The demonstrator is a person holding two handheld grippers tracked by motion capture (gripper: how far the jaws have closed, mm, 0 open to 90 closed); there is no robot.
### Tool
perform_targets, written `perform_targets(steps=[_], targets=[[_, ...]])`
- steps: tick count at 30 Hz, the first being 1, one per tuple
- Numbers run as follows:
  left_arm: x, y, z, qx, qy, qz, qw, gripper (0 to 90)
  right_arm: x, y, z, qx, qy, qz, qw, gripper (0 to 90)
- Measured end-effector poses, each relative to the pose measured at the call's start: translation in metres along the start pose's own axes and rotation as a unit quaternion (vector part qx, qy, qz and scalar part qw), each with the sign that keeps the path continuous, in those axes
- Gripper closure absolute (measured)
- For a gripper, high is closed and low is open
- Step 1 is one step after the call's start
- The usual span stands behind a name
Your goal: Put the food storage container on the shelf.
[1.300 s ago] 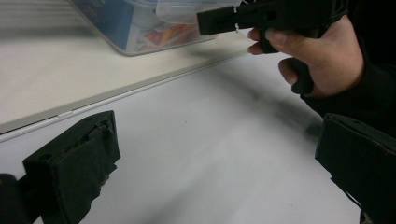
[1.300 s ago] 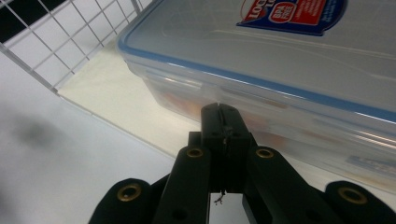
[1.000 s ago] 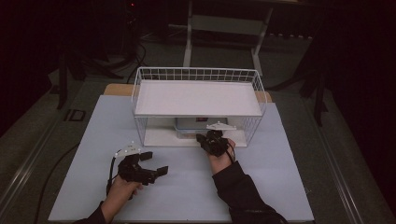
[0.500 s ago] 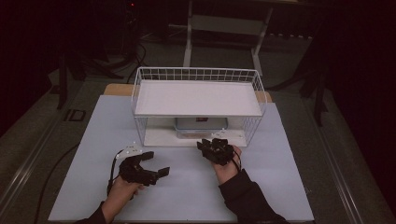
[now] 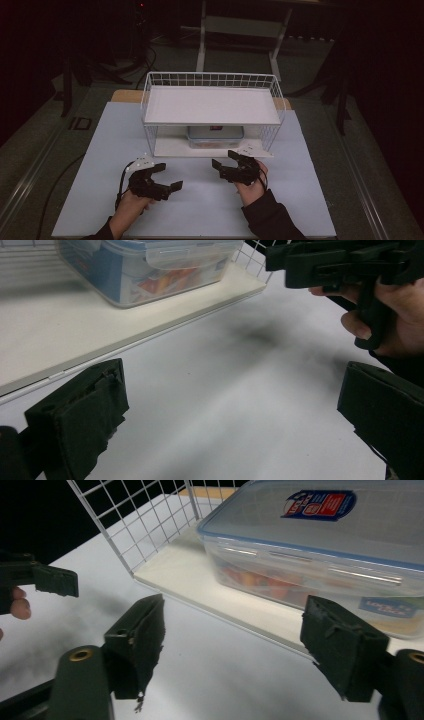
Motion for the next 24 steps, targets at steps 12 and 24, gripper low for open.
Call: perform_targets(steps=[12,24], targets=[[0.003,-0.002,-0.001,-0.004,-0.001,0.0,1.0,0.0,0.025,-0.008,-0.019,-0.017,-0.02,-0.01,0.9996,20.1],[0.002,-0.005,-0.001,-0.011,-0.002,0.003,0.9999,0.0,0.05,-0.026,-0.016,-0.014,-0.019,-0.003,0.9997,19.3]])
Point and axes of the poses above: each handheld gripper's, and its own axes: x roughly backward along the jaws, y roughly out of its top, z roughly to its left, the point moved 9 cm from there along -x, roughly forward along the jaws, and after that the axes turned 15 degrees about x, right-handed, at the moved point
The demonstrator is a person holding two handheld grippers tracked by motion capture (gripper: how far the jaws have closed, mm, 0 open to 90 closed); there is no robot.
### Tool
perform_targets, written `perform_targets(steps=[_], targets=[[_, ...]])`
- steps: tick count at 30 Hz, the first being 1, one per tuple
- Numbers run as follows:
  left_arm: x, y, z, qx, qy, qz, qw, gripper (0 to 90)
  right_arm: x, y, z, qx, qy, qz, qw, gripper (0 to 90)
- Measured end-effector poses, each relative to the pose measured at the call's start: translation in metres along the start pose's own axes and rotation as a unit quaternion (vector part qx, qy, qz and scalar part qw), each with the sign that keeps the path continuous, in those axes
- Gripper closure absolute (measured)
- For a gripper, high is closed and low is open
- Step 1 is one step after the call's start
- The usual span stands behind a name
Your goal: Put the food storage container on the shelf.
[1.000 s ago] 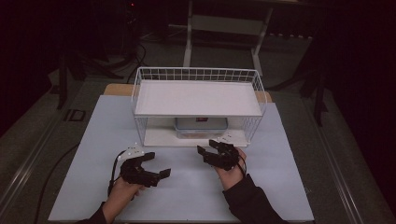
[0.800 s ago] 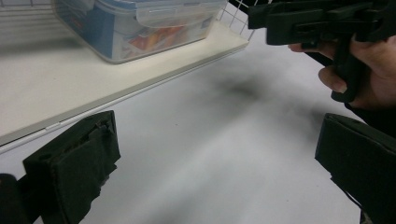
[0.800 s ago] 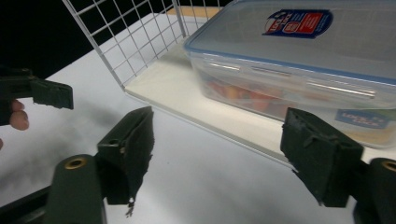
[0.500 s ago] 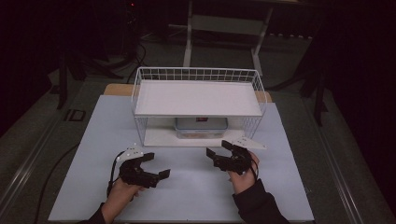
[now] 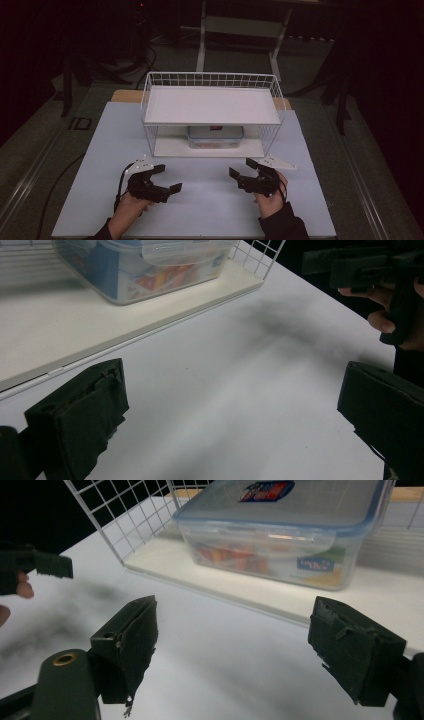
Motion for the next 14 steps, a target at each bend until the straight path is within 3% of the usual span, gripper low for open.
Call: perform_targets(steps=[14], targets=[[0.002,0.001,-0.001,-0.004,-0.002,-0.005,1.0,0.0,0.009,-0.014,-0.003,-0.002,-0.003,0.012,0.9999,19.1]])
Point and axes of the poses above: each handheld gripper's, and its own axes: x roughly backward along the jaws, y roughly out of its top, z roughly to its left, the point moved 9 cm from there along -x, roughly forward along the jaws, and after that the axes turned 15 degrees about x, right-handed, at the moved point
